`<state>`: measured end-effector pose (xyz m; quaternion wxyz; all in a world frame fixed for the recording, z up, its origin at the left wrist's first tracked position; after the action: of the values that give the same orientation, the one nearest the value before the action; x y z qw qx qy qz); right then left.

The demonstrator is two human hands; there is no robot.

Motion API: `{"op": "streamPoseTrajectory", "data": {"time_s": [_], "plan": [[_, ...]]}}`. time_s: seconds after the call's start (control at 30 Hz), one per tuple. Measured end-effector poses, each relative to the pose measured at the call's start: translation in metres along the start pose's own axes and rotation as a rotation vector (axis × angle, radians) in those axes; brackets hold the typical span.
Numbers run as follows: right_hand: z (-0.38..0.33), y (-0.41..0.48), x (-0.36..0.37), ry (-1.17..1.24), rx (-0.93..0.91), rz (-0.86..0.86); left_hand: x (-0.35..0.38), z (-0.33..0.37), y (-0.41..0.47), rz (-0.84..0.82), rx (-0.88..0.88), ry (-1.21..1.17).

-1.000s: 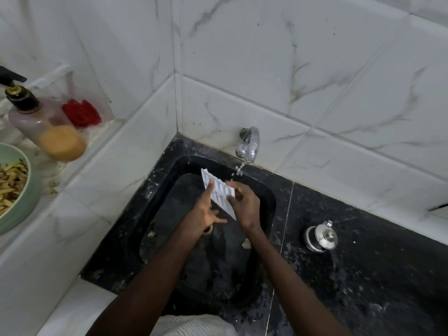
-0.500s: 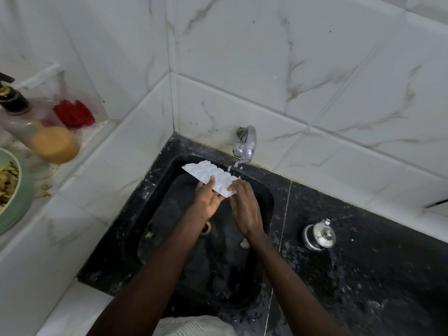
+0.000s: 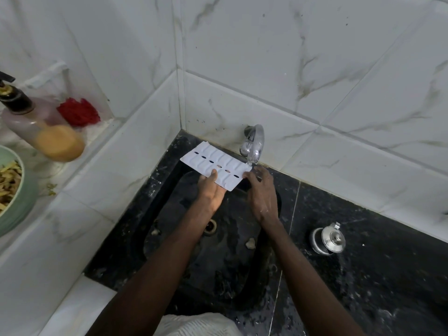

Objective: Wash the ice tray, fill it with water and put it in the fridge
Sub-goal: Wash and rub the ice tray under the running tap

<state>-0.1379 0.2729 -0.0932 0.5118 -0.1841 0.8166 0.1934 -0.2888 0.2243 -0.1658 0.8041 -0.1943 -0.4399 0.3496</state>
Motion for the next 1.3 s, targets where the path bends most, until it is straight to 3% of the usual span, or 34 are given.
{"op": "streamPoseTrajectory", "data": {"time_s": [0.13,0.23,0.37,0.5,0.63,0.87,1.2,1.3], "plan": [[-0.007,0.000,0.007,-0.014,-0.149,-0.092,-0.003,0.002,0.006,0.013,0.030,-0.011],[0.014,0.009,-0.003,0.004,-0.011,-0.033,-0.006,0.000,0.007,0.001,0.023,-0.023],[0.024,0.018,0.002,0.441,0.166,-0.012,-0.006,-0.007,-0.002,-0.027,-0.032,-0.046],[0.038,0.018,0.014,0.928,0.603,0.082,-0.017,-0.013,-0.010,-0.072,-0.116,0.035],[0.031,0.017,0.023,1.014,0.568,-0.033,-0.033,-0.019,-0.011,-0.072,-0.108,0.151],[0.027,0.018,0.022,0.794,0.524,-0.150,-0.040,-0.012,-0.006,-0.128,0.033,0.268],[0.017,0.070,-0.008,0.453,0.453,-0.136,-0.042,-0.008,-0.029,-0.270,-0.045,0.384],[0.017,0.067,0.001,0.463,0.465,-0.161,-0.047,-0.002,-0.030,-0.271,-0.048,0.411]]}}
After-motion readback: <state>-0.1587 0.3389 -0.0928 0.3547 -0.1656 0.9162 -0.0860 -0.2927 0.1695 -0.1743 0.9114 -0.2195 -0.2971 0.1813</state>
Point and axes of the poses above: each hand's wrist, its own y-axis towards the middle knuckle, its own x-axis out of the palm, z = x × y, the point moved 7 cm from there along y, towards the middle knuckle, and after that the axes turned 4 degrees about y, right-handed, at the moved point
